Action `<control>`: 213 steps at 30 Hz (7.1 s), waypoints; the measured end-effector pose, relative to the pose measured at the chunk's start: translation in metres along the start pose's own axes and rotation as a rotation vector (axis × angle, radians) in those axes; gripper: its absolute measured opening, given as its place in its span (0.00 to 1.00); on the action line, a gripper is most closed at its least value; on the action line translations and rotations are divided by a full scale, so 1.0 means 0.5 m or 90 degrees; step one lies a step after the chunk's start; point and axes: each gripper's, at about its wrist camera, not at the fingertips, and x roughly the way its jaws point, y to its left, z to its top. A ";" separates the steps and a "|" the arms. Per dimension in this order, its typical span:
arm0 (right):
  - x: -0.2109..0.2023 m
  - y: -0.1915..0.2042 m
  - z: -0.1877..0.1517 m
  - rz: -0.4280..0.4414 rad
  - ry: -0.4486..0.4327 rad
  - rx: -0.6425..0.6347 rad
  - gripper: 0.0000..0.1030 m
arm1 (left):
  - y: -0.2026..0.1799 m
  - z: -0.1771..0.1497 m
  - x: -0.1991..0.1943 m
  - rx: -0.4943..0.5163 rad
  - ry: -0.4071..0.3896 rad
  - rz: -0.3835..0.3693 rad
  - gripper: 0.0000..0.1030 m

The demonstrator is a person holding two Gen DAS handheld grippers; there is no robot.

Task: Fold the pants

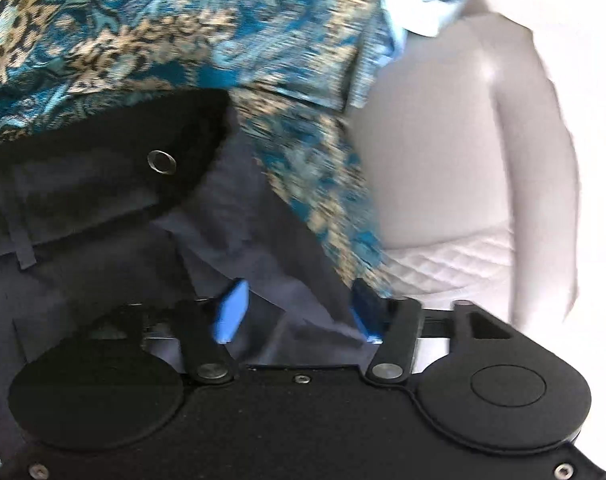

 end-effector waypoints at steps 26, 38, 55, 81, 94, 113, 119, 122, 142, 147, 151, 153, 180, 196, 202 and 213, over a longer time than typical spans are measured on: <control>0.097 0.071 0.152 0.296 0.005 0.174 0.95 | 0.044 -0.023 -0.057 0.067 -0.070 0.030 0.04; 0.322 0.205 0.219 0.331 0.150 0.287 0.59 | 0.058 -0.027 -0.105 0.143 -0.064 0.018 0.04; 0.430 0.209 0.220 0.196 0.200 0.336 0.05 | 0.074 -0.045 -0.101 0.193 -0.069 0.018 0.06; 0.147 0.120 0.038 0.112 -0.020 0.261 0.18 | 0.128 -0.106 -0.193 0.234 -0.212 0.061 0.06; 0.235 -0.145 0.165 -0.085 -0.067 0.301 0.41 | 0.136 -0.098 -0.206 0.236 -0.201 0.104 0.07; 0.430 -0.514 0.429 -0.342 -0.020 0.066 0.67 | 0.134 -0.089 -0.157 0.231 -0.214 0.197 0.08; 0.506 -0.590 0.465 -0.286 0.070 0.026 0.66 | 0.113 -0.095 -0.140 0.245 -0.226 0.232 0.08; 0.501 -0.619 0.481 -0.266 0.069 0.080 0.05 | 0.104 -0.096 -0.134 0.253 -0.231 0.244 0.08; 0.141 -0.742 0.314 -0.296 0.020 0.294 0.04 | 0.082 -0.081 -0.198 0.273 -0.221 0.237 0.07; 0.090 -0.758 0.249 -0.310 0.038 0.326 0.04 | 0.093 -0.087 -0.204 0.296 -0.210 0.258 0.07; 0.068 -0.766 0.211 -0.315 0.048 0.348 0.04 | 0.096 -0.099 -0.200 0.344 -0.202 0.292 0.07; 0.060 -0.766 0.200 -0.313 0.040 0.349 0.04 | 0.098 -0.104 -0.198 0.359 -0.200 0.301 0.08; -0.011 -0.841 0.155 -0.327 0.028 0.434 0.10 | 0.120 -0.123 -0.201 0.398 -0.176 0.342 0.11; -0.009 -0.678 0.215 -0.255 -0.053 0.239 0.53 | 0.079 -0.172 -0.268 0.439 -0.251 0.303 0.75; 0.057 -0.515 0.263 -0.119 -0.055 0.140 0.69 | 0.009 -0.259 -0.256 0.522 -0.265 0.236 0.81; 0.175 -0.148 0.187 0.067 0.014 -0.060 0.77 | -0.043 -0.479 -0.082 0.655 -0.143 0.177 0.84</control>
